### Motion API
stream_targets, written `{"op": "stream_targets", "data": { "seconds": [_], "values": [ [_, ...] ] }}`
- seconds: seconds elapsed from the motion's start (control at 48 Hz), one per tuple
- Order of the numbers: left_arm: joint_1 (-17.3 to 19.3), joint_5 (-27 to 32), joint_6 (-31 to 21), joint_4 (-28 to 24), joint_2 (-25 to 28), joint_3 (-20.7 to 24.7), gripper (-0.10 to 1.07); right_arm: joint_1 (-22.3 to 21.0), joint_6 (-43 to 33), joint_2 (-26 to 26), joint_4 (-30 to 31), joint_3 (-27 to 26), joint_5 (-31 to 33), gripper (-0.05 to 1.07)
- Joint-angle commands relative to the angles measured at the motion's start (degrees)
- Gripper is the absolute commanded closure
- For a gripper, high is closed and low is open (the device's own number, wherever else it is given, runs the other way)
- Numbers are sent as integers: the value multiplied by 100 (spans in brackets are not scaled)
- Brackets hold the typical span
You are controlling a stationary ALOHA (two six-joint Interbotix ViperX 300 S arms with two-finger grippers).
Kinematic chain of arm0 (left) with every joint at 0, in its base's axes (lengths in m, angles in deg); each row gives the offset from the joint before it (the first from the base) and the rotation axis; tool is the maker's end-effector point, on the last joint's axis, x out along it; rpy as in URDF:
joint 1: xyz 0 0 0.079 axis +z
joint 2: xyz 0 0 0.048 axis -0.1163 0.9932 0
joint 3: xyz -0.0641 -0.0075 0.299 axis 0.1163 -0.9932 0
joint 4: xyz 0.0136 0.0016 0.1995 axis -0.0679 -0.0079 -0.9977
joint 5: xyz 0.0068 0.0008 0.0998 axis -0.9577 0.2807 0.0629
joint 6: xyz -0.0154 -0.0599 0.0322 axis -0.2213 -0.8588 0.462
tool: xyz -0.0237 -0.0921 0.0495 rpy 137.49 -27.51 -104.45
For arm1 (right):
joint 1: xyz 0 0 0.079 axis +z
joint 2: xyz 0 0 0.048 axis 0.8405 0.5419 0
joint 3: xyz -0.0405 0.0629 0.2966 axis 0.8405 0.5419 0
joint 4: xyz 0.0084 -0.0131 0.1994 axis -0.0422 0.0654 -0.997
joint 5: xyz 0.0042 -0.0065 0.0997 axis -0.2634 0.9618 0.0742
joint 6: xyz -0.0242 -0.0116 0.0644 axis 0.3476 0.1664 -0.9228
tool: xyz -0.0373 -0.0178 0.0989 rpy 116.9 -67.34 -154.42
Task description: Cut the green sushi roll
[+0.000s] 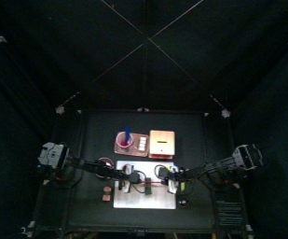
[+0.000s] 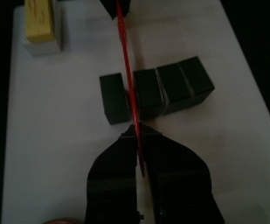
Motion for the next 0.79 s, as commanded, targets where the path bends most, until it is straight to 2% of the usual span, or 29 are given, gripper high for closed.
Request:
{"op": "stream_targets", "data": {
  "seconds": [0.0, 0.292, 0.771],
  "values": [
    [-167, 44, 9, -193, -211, 35, 61, 79, -18, -272, 0, -18, 220, 58],
    [-615, 44, -26, -220, -35, 132, 61, 404, -26, -272, -141, -26, 264, 58],
    [-606, 44, -26, 70, 88, 53, 61, 299, -18, -237, 149, -123, 281, 58]
  ]
}}
